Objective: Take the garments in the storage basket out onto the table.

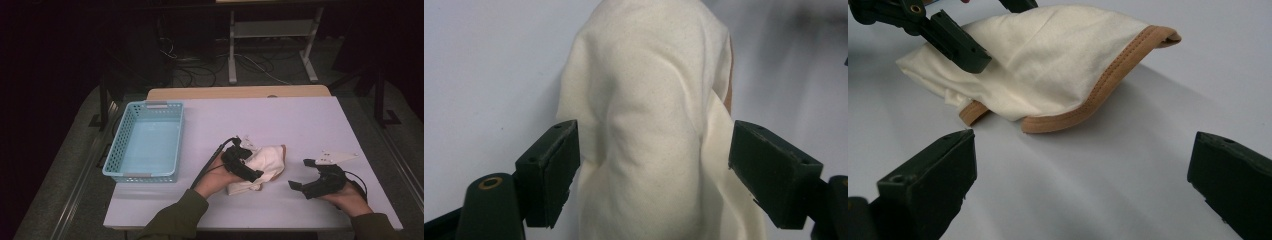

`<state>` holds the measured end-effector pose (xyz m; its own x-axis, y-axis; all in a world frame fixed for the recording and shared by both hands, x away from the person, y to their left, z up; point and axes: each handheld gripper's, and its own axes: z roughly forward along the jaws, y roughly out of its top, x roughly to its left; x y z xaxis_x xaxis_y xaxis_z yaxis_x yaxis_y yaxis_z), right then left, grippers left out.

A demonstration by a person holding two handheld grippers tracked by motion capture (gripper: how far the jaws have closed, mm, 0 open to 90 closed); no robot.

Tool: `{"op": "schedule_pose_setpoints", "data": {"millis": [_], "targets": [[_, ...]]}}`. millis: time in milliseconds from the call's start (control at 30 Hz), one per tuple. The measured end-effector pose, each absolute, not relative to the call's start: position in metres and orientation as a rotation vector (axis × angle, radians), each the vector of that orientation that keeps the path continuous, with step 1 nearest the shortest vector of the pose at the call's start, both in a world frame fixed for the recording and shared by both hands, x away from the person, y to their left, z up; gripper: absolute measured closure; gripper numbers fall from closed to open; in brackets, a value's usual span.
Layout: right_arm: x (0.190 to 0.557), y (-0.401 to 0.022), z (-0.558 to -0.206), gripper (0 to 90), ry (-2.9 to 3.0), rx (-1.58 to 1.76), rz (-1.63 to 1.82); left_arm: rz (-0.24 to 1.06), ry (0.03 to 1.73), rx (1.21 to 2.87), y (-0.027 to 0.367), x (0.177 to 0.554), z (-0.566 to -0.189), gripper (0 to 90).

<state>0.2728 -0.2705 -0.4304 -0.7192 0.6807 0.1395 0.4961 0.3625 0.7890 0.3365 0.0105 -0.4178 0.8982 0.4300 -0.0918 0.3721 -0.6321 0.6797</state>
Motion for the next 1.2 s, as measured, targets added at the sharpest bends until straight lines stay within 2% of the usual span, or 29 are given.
{"op": "schedule_pose_setpoints", "data": {"millis": [300,533,1200], "targets": [[0.273,-0.271,-0.43,0.0,2.411,1.059,1.283,0.108,0.589,2.301,0.017,0.337,-0.412,10.0],[0.273,-0.271,-0.43,0.0,2.41,1.059,1.283,0.123,0.584,2.291,0.023,0.336,-0.409,5.8],[0.273,-0.271,-0.43,0.0,2.406,1.06,1.283,0.187,0.623,2.262,0.049,0.331,-0.398,6.3]]}}
